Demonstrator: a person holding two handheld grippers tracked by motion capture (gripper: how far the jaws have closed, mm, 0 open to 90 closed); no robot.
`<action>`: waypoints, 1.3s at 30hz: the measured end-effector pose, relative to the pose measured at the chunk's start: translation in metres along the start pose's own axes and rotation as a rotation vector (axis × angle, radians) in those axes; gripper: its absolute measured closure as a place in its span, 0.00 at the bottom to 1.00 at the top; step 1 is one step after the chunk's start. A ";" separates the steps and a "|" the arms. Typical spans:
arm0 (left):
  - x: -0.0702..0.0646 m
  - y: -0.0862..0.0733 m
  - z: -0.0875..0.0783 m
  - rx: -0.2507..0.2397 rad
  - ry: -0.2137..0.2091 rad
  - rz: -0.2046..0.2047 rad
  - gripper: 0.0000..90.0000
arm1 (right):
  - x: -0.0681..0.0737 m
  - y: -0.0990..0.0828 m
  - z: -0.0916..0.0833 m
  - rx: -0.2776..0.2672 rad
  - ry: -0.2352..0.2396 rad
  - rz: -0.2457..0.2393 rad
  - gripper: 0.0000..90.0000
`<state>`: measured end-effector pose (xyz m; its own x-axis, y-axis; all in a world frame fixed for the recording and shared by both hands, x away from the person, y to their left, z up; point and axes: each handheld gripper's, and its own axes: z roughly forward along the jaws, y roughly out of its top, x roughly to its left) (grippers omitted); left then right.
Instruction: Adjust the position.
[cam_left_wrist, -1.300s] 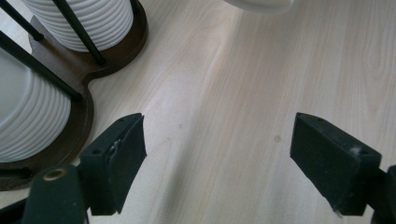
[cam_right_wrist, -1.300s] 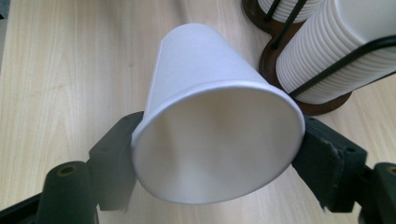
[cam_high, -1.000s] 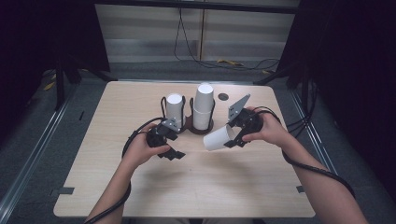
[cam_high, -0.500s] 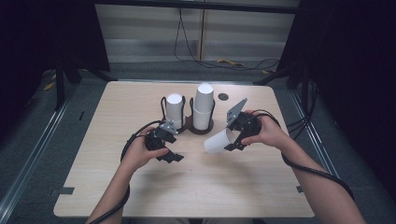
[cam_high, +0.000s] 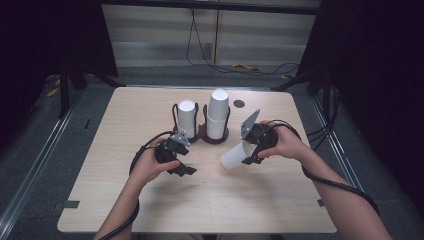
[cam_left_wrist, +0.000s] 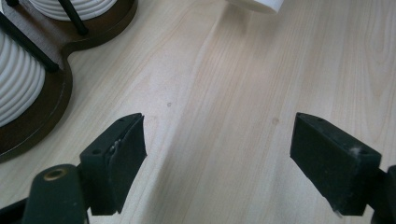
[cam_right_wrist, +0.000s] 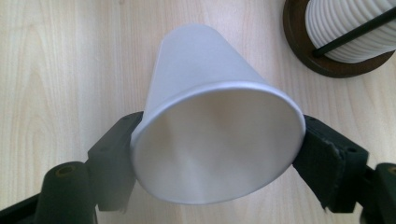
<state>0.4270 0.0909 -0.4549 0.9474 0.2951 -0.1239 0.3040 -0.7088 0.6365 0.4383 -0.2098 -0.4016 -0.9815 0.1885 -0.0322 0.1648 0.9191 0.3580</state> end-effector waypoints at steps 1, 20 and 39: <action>0.000 0.000 0.000 0.002 -0.002 0.001 0.20 | 0.000 0.000 0.001 0.007 0.001 -0.011 0.24; 0.000 -0.004 0.004 -0.001 -0.006 -0.008 0.20 | 0.002 0.005 0.006 0.065 0.007 -0.040 0.21; 0.000 -0.007 0.008 -0.006 -0.013 -0.004 0.20 | 0.000 0.008 0.001 0.042 0.028 -0.034 0.19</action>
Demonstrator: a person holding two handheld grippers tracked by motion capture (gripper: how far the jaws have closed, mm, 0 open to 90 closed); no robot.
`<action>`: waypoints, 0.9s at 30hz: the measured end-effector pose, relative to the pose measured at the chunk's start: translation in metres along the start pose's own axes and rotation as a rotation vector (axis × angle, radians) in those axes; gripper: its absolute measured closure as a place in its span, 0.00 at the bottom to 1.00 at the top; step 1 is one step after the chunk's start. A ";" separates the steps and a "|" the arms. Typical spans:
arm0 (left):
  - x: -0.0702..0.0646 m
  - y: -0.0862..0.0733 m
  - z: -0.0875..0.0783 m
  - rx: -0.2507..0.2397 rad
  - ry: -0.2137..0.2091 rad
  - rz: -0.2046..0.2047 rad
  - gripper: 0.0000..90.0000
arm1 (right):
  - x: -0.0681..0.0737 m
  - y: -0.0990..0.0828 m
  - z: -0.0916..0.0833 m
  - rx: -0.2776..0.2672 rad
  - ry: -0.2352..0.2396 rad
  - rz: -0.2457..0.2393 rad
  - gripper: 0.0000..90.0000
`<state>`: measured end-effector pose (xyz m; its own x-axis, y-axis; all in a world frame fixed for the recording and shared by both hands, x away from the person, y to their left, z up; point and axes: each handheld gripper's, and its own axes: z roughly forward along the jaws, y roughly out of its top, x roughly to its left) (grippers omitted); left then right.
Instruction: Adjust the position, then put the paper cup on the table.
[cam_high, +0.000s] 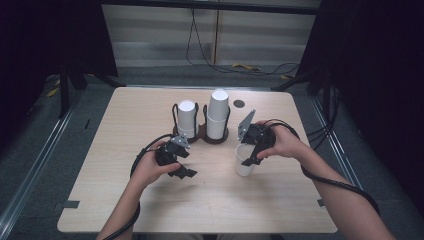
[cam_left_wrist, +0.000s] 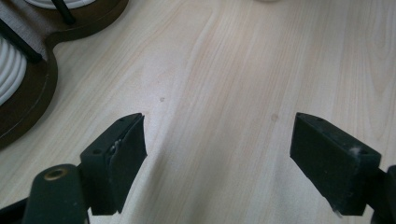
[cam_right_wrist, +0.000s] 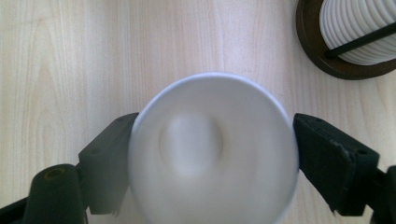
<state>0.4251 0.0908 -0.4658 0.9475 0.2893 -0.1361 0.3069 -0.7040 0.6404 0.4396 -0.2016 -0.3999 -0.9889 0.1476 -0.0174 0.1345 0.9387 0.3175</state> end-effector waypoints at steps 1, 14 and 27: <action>0.000 0.000 0.000 -0.002 -0.001 0.000 0.20 | 0.000 0.000 0.000 0.000 0.001 0.000 0.19; -0.001 0.000 -0.001 0.009 0.000 0.006 0.20 | 0.001 -0.003 -0.001 -0.035 0.007 0.023 0.18; -0.002 -0.004 0.002 -0.009 -0.003 -0.017 0.20 | 0.002 -0.013 -0.009 -0.080 -0.002 0.057 0.16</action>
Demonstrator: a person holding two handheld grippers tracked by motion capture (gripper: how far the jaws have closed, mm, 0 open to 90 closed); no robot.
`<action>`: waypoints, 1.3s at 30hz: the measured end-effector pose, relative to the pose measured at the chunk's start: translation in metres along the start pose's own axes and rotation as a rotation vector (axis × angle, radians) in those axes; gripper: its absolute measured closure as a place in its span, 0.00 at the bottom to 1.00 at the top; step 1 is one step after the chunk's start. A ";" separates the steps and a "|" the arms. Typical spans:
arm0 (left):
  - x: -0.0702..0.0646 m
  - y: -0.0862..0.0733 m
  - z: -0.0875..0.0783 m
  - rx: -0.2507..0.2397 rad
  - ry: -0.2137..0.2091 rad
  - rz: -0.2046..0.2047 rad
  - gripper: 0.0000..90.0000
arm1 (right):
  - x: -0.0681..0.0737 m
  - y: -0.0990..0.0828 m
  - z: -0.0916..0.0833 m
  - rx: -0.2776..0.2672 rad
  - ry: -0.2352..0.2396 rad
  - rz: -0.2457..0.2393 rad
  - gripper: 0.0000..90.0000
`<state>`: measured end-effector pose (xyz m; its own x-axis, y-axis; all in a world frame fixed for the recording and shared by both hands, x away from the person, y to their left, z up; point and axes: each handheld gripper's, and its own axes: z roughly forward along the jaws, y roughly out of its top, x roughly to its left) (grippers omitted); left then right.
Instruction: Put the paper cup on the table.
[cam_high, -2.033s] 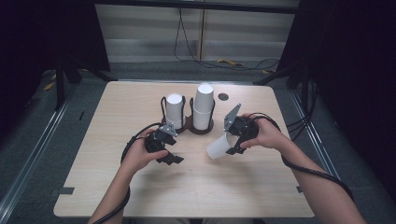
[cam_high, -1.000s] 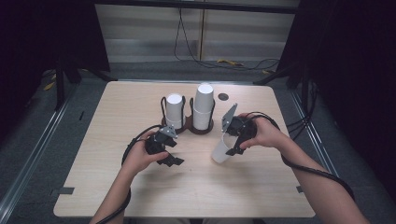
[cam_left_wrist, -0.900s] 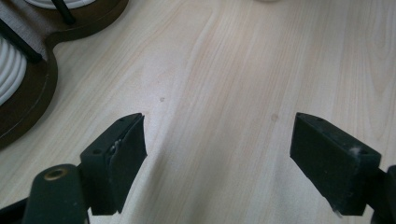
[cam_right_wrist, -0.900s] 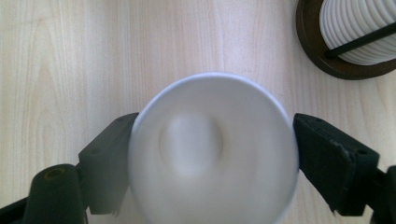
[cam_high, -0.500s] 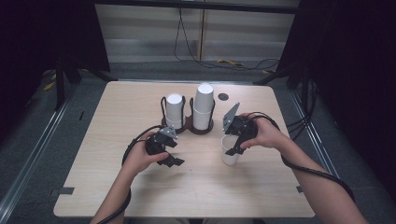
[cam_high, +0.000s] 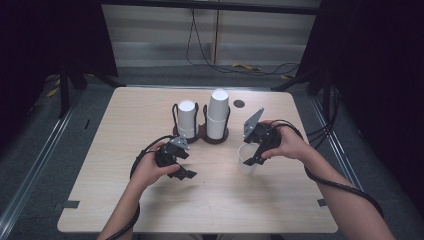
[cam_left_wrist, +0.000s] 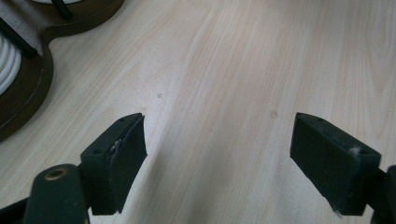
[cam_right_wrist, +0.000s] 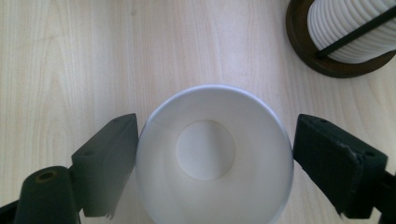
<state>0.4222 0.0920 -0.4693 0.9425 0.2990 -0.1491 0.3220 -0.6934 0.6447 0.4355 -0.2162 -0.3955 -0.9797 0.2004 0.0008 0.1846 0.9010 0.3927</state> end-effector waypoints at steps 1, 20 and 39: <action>0.000 0.000 0.000 0.004 0.000 0.006 0.20 | -0.001 -0.001 0.000 -0.005 -0.001 -0.012 0.16; 0.000 -0.005 0.002 0.018 -0.002 0.008 0.20 | 0.002 -0.039 -0.010 -0.066 -0.033 0.053 0.16; 0.001 -0.009 0.000 0.013 0.005 -0.002 0.20 | 0.010 -0.078 -0.011 -0.152 -0.049 0.163 0.15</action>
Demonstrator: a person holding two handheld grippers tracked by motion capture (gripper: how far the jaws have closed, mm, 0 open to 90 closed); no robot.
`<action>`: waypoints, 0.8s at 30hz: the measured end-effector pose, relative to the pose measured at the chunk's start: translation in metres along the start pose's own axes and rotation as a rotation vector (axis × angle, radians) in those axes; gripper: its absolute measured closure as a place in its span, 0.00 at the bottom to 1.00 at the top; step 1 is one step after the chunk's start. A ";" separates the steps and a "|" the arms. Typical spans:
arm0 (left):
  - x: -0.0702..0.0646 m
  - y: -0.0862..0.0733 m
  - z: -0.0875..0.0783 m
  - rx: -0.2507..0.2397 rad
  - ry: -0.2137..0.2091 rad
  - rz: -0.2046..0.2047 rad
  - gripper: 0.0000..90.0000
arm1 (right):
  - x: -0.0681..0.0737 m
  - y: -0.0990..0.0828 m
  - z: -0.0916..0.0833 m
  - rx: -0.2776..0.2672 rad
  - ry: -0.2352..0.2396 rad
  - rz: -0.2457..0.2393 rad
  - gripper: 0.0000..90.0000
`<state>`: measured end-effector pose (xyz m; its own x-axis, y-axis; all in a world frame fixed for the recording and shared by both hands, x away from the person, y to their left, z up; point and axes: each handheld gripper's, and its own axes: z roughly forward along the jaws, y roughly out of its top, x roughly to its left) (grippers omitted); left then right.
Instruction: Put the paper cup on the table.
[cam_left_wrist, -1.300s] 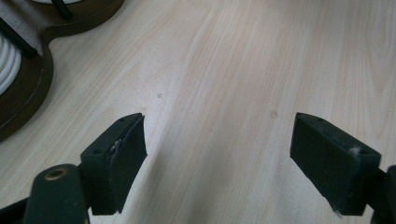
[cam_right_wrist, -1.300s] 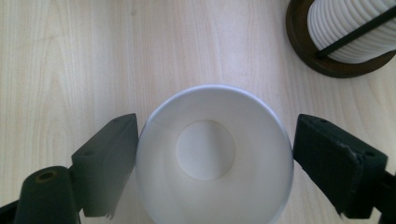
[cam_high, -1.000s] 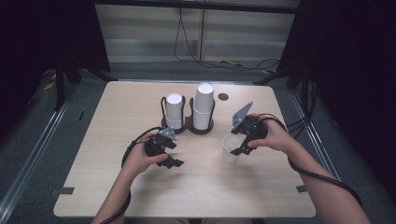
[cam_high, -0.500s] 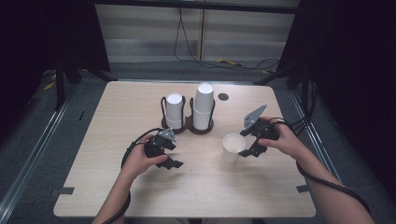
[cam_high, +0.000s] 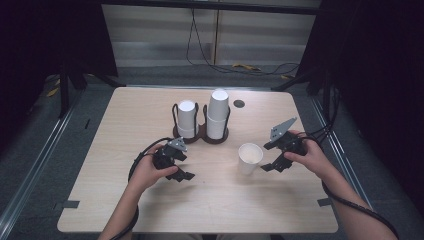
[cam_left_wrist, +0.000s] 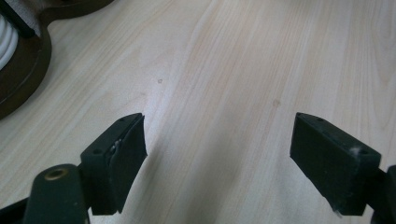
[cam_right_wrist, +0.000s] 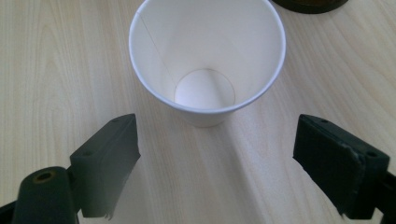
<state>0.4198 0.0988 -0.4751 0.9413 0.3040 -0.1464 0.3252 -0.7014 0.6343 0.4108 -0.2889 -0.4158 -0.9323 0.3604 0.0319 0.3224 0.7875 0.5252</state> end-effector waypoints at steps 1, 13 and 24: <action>0.000 0.000 0.000 -0.001 0.000 -0.002 0.20 | 0.000 -0.002 0.000 -0.005 0.004 0.003 0.15; 0.000 -0.001 0.001 0.022 -0.004 0.012 0.20 | 0.004 -0.030 0.000 -0.059 -0.027 0.063 0.15; -0.002 -0.003 0.002 0.007 0.004 -0.014 0.20 | 0.011 -0.059 0.002 -0.064 -0.059 0.119 0.15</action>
<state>0.4169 0.0992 -0.4787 0.9363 0.3165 -0.1522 0.3390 -0.7013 0.6271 0.3817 -0.3306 -0.4482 -0.8764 0.4792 0.0480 0.4168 0.7047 0.5742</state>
